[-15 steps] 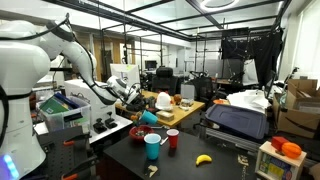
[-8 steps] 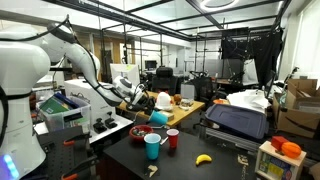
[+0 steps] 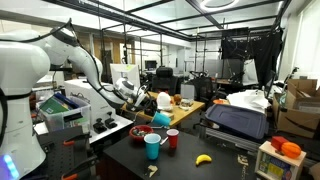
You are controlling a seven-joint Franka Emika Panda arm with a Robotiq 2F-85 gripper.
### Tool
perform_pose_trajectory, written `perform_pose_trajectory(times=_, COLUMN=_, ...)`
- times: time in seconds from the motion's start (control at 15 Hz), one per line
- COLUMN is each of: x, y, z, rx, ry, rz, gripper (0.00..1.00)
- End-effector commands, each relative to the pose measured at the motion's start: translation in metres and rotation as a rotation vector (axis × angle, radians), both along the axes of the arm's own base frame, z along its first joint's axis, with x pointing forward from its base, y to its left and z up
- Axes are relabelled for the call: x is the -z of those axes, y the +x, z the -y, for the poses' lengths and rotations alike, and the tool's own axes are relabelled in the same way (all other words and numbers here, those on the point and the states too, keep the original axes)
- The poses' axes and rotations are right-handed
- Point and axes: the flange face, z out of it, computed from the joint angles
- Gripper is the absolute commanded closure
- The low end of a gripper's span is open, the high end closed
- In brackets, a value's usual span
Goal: Pick up the cup and pour it's contents in the bowl
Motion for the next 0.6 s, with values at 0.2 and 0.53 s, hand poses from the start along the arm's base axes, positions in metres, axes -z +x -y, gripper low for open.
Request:
perform_pose_trajectory(times=0.2, x=-0.006, y=-0.003, z=-0.034, rx=-0.065, ry=-0.025, rz=0.033, gripper=0.99)
perform_pose_trajectory(times=0.53, x=-0.003, y=-0.012, z=-0.042, rx=-0.066, ry=-0.039, rz=0.041, gripper=0.99)
